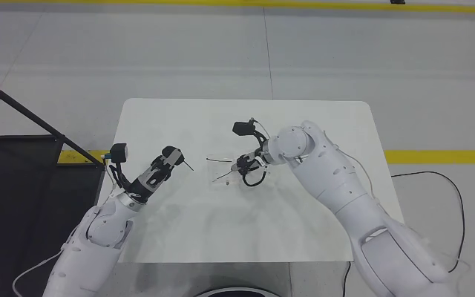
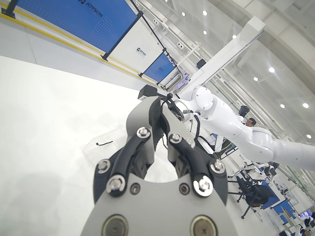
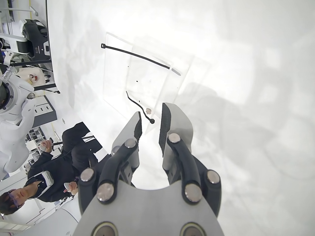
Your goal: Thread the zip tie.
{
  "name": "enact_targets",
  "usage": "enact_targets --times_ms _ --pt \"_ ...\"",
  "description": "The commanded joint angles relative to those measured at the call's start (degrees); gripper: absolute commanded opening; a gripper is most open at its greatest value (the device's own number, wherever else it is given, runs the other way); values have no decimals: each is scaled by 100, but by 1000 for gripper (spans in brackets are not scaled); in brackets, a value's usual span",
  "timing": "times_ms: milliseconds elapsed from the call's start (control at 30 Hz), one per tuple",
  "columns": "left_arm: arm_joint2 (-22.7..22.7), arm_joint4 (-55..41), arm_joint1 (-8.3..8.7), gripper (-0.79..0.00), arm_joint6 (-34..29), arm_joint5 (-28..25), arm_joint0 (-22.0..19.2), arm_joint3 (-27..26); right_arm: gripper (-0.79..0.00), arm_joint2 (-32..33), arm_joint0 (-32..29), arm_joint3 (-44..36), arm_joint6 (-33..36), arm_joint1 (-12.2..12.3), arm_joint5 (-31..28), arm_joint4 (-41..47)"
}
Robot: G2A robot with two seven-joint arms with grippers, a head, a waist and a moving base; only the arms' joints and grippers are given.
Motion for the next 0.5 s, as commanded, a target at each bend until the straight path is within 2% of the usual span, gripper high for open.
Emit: enact_targets --times_ms 0,233,467 --pt "0 0 0 -785 0 0 0 0 -594 5 -3 -10 20 -2 8 -14" --pt "0 0 0 -785 0 0 0 0 -613 23 -13 -32 63 -11 25 -55" --pt "0 0 0 -785 0 0 0 0 -702 49 -24 -53 76 -17 18 -97"
